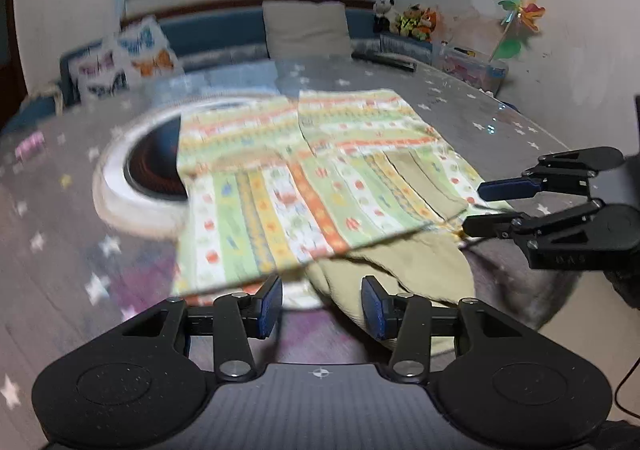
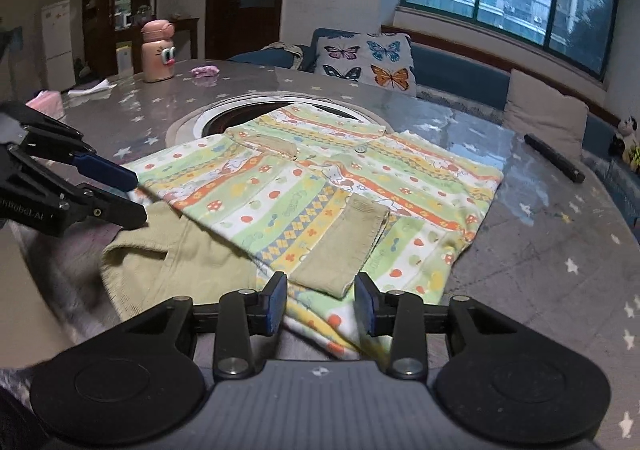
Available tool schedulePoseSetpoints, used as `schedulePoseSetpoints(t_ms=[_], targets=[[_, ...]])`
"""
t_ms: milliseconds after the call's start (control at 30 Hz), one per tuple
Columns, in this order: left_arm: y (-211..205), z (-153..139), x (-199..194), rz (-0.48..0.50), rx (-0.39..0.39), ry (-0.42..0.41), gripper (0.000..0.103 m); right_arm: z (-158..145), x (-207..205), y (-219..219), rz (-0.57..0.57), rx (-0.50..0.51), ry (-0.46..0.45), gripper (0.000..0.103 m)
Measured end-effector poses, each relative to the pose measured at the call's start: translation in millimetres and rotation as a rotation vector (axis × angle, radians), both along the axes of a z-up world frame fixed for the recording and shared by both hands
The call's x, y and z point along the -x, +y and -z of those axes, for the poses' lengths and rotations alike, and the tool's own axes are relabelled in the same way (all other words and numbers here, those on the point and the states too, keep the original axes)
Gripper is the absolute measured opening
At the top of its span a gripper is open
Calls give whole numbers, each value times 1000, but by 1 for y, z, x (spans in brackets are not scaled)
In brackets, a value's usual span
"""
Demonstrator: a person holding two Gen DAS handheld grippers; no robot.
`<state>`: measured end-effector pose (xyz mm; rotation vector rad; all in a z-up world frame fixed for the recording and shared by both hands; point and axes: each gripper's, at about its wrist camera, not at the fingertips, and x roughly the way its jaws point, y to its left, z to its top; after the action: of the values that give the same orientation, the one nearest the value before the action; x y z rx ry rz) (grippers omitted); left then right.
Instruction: Fold clothes
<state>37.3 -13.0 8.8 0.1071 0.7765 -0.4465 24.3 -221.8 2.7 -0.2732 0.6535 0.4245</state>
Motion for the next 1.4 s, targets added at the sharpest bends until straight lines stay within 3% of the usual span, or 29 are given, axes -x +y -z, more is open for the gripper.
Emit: schedulePoseSetpoints(t_ms=[233, 433, 733, 900, 967, 1067, 1133, 1200, 1233, 1267, 1400], targets=[[0, -1, -2, 35, 78, 89, 43, 4, 26, 5, -101, 107, -33, 52], [-5, -4, -6, 50, 98, 106, 12, 10, 39, 21, -192, 160, -97, 57], [2, -33, -35, 31, 202, 70, 6, 16, 25, 37, -247, 163, -150, 60], [5, -38, -50, 19, 226, 60, 6, 19, 8, 44, -238, 108, -142, 52], [7, -36, -48, 21, 216, 51, 6, 19, -2, 43, -223, 51, -104, 26], [19, -36, -40, 21, 203, 15, 7, 13, -15, 35, -179, -47, -51, 17], [27, -36, -31, 19, 175, -24, 10, 6, -21, 29, -156, -103, -29, 15], [36, -37, -21, 16, 135, -71, 25, -1, -27, 24, -135, -151, -9, 13], [39, -37, -16, 13, 109, -95, 41, -4, -30, 21, -127, -173, 0, 12], [41, -36, -11, 17, 77, -125, 49, -7, -33, 18, -119, -195, 9, 12], [36, -25, 4, 60, -82, -228, 51, -15, -43, 12, -94, -245, 18, 11]])
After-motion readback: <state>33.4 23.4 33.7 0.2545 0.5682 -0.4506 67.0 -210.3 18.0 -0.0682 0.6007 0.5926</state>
